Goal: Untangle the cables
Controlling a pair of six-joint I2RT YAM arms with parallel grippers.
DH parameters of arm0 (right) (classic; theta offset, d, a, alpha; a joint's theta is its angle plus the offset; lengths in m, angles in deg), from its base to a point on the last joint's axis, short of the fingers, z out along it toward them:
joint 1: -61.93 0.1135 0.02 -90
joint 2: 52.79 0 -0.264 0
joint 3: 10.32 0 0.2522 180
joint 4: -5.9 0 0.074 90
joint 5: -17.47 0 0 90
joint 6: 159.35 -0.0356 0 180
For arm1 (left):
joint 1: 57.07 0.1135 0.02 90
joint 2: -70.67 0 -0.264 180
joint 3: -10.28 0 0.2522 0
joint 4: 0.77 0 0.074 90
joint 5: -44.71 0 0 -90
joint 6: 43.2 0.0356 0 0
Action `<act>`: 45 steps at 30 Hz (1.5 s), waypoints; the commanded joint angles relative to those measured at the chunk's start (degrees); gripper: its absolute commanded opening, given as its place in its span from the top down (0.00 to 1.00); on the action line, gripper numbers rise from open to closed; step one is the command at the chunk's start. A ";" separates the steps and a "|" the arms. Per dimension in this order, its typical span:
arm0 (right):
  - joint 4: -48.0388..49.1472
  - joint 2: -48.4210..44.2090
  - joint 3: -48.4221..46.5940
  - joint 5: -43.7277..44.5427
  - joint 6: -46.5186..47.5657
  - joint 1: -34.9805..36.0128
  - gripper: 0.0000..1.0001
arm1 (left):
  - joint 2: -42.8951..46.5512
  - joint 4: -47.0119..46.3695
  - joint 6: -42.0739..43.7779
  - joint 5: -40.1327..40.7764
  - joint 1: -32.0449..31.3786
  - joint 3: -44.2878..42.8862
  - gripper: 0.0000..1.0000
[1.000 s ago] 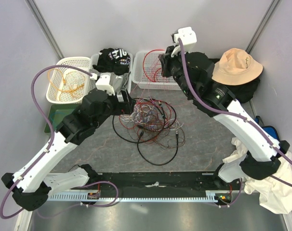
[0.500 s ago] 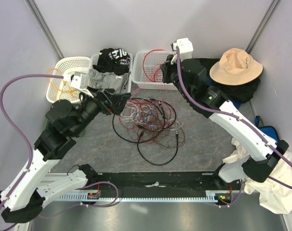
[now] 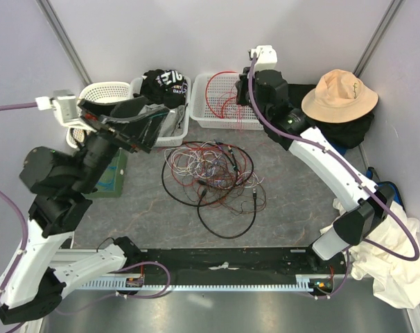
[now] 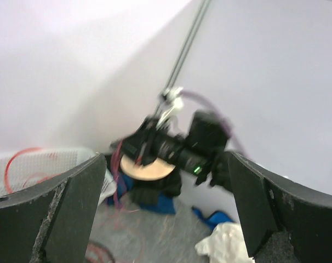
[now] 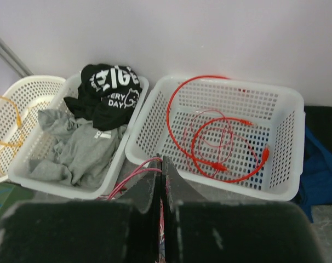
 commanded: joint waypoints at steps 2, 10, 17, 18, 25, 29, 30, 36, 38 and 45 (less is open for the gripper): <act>5.74 -2.23 3.58 -2.81 -2.58 0.60 1.00 | -0.57 -8.46 -0.72 -5.08 -0.08 -0.71 0.00; 2.14 5.14 -10.62 -1.04 0.32 -2.47 1.00 | 6.97 -4.16 -4.94 0.45 -0.08 13.42 0.02; -1.82 21.20 -29.01 -3.06 -0.73 -6.52 1.00 | 19.89 1.55 -9.60 3.44 -0.17 32.05 0.06; -2.34 22.97 -31.12 -3.42 -1.26 -7.57 1.00 | 21.56 3.91 -10.13 3.97 -0.08 33.47 0.06; -0.51 35.28 -43.44 -6.14 -3.36 -11.44 1.00 | 36.85 11.04 -13.99 5.38 -0.08 44.80 0.09; 4.84 40.46 -43.00 -6.67 -3.72 -13.11 1.00 | 45.11 12.46 -15.93 7.04 -0.17 49.12 0.10; 5.64 41.26 -42.74 -6.76 -3.55 -13.46 1.00 | 45.82 12.55 -16.02 7.48 -0.08 49.74 0.10; 6.70 42.69 -39.96 -8.87 -5.39 -13.12 0.35 | 41.63 11.84 -14.70 8.63 -0.08 50.71 0.06; 10.89 36.46 -34.60 -7.12 -4.87 -11.37 0.19 | 39.51 11.67 -13.74 8.19 -0.17 49.40 0.04; 15.50 15.45 -11.49 -3.16 -4.94 -5.56 0.02 | 30.47 21.50 -12.15 18.47 -0.08 41.41 0.00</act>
